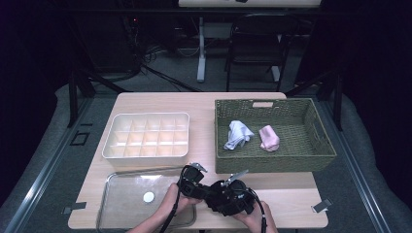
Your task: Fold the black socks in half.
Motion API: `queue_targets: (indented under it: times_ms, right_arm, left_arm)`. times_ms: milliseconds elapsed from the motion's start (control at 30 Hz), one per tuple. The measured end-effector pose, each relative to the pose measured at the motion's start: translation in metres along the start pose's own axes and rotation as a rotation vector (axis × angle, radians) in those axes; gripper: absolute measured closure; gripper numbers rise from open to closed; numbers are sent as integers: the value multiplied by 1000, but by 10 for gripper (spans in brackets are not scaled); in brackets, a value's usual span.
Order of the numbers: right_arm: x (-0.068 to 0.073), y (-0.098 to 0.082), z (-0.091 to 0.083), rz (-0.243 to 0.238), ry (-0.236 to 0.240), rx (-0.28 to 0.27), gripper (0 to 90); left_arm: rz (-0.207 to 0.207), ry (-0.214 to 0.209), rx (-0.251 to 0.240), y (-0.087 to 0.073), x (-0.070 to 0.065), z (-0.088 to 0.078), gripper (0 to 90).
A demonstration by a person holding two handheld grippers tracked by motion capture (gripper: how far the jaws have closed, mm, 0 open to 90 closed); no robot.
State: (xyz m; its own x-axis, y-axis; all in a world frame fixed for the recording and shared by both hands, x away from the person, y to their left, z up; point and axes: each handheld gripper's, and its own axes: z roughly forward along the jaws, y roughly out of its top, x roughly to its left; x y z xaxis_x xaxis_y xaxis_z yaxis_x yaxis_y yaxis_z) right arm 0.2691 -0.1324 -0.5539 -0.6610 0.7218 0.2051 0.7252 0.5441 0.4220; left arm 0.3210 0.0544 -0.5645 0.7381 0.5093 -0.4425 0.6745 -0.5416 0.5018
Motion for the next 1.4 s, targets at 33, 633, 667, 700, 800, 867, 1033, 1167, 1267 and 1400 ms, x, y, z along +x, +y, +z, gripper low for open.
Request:
queue_targets:
  times_ms: [33, 633, 667, 700, 800, 867, 1033, 1167, 1267, 1400]
  right_arm:
    - [0, -1, 1, 13, 10, -14, 420]
    - [-6, -8, -15, -19, 22, -48, 237]
    - [-7, -8, -17, -28, 10, -49, 229]
    - [-7, -9, -18, -16, 14, -67, 223]
    - [-9, -11, -22, -16, 19, -82, 195]
    - [-11, -12, -24, -20, 15, -76, 178]
    - [-15, -13, -26, -13, 15, -100, 145]
    - [-18, -14, -28, -16, -6, -110, 134]
    - [-22, -15, -29, -10, -9, -119, 123]
    - [-26, -17, -30, -15, -19, -132, 84]
  left_arm:
    - [-1, -11, -3, 0, 1, 0, 670]
    - [-28, -55, -26, 0, 3, -4, 692]
    - [-29, -49, -30, 0, 2, -4, 692]
    - [-28, -48, -34, 1, 2, -5, 692]
    - [-16, -30, -40, 1, 2, -8, 692]
    - [-9, -20, -43, 2, 2, -10, 692]
    - [12, 27, -48, 4, -1, -15, 692]
    - [19, 29, -52, 3, -2, -18, 692]
    - [36, 41, -51, 4, -4, -21, 692]
    - [48, 61, -50, 4, -6, -24, 692]
